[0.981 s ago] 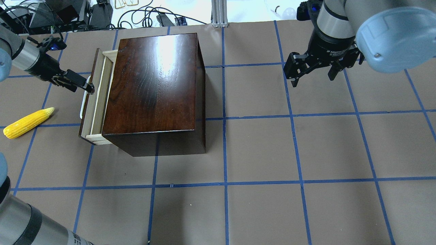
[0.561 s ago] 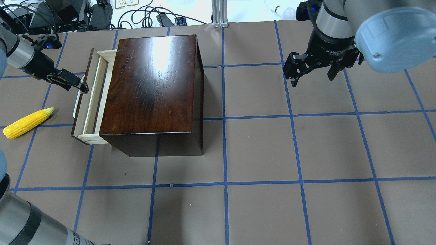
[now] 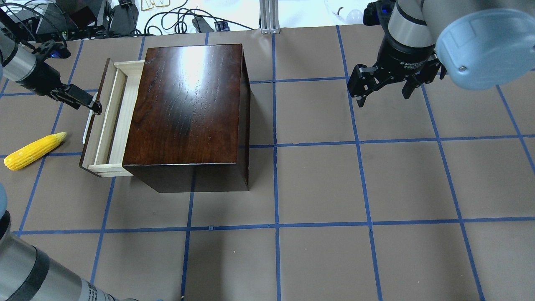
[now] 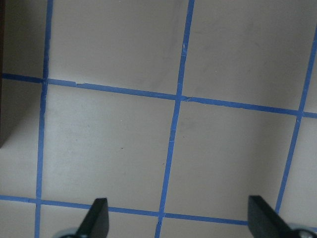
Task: Open drawer and put corn inside
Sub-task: 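Pull the drawer outward by its handle with the left gripper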
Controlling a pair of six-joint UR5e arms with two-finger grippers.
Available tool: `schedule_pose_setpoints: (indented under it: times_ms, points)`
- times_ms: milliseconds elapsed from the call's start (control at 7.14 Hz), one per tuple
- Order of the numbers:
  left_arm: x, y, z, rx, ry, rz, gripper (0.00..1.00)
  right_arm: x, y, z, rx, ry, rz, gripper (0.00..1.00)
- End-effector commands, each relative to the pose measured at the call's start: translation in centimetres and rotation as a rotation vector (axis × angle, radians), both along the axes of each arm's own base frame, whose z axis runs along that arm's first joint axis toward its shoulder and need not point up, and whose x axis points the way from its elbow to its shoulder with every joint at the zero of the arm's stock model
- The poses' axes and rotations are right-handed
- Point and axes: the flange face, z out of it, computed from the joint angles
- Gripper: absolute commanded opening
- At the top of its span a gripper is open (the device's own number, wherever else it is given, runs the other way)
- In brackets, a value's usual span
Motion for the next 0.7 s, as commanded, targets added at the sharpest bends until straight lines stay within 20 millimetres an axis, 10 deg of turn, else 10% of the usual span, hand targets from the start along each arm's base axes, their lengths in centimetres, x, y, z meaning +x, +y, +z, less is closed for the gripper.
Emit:
schedule_pose_setpoints:
  times_ms: [0,561]
  points:
    - [2.4,0.5,-0.7,-0.006,0.002,-0.008,1.0,0.0,0.0,0.0,0.0,0.0,0.001,1.0]
    - [1.5,1.0,2.1,0.007,-0.011,0.08,1.0,0.0,0.0,0.0,0.0,0.0,0.001,1.0]
